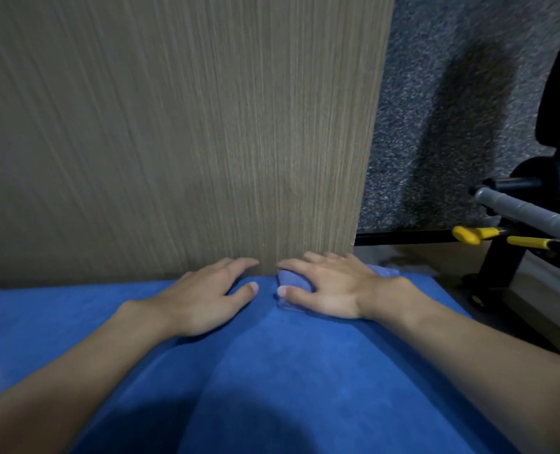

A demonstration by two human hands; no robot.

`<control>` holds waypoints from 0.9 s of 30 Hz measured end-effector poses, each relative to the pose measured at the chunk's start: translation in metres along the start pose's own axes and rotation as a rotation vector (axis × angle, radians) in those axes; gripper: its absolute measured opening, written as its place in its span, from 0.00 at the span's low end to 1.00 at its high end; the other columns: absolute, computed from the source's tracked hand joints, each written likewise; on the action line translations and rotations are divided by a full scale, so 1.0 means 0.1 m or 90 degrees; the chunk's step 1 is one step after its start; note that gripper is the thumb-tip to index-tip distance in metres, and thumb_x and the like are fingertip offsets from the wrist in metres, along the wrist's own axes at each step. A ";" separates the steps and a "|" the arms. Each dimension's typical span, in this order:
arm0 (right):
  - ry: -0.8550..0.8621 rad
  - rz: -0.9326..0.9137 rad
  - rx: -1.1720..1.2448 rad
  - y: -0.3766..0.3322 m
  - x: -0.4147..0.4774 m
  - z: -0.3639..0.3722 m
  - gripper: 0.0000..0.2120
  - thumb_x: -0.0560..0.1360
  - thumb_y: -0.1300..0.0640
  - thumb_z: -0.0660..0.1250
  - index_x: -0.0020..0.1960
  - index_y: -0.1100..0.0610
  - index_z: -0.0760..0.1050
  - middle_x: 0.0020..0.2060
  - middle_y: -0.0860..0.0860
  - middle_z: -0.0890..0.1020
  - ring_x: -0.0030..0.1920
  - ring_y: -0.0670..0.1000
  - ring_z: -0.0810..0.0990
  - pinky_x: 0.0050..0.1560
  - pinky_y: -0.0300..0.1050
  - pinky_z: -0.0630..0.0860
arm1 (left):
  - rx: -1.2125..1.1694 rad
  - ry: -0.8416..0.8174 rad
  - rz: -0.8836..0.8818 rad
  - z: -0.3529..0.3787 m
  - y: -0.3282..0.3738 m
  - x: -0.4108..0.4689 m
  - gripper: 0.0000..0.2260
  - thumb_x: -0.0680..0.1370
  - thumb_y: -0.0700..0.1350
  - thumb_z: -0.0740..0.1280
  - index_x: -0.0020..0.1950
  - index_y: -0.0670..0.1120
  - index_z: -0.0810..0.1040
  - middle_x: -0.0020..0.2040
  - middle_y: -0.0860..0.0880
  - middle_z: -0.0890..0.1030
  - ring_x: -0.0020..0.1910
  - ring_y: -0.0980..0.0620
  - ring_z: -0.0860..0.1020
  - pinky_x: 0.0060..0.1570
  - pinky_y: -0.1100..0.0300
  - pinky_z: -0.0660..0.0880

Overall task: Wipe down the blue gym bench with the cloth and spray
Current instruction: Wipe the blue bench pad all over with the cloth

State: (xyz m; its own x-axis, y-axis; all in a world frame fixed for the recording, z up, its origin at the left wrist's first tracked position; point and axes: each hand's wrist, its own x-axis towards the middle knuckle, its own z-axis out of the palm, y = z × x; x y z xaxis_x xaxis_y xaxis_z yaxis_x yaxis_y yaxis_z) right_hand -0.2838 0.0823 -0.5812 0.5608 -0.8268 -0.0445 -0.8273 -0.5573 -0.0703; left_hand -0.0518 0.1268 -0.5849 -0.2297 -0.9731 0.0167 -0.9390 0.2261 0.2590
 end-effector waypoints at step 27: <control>0.013 0.225 0.020 0.23 -0.95 0.16 0.45 0.71 0.25 0.45 0.79 0.52 0.46 0.79 0.54 0.47 0.78 0.53 0.43 0.75 0.62 0.41 | 0.085 -0.002 0.042 0.14 0.48 0.36 0.34 0.67 0.76 0.43 0.70 0.68 0.63 0.59 0.56 0.75 0.61 0.50 0.76 0.61 0.48 0.70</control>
State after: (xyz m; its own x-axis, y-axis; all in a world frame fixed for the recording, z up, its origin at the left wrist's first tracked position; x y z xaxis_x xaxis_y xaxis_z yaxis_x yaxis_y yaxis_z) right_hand -0.3558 0.1491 -0.5944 0.2386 -0.9698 -0.0510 -0.9686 -0.2339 -0.0841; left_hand -0.1089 0.1034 -0.5854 -0.2930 -0.9558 0.0261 -0.9474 0.2939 0.1270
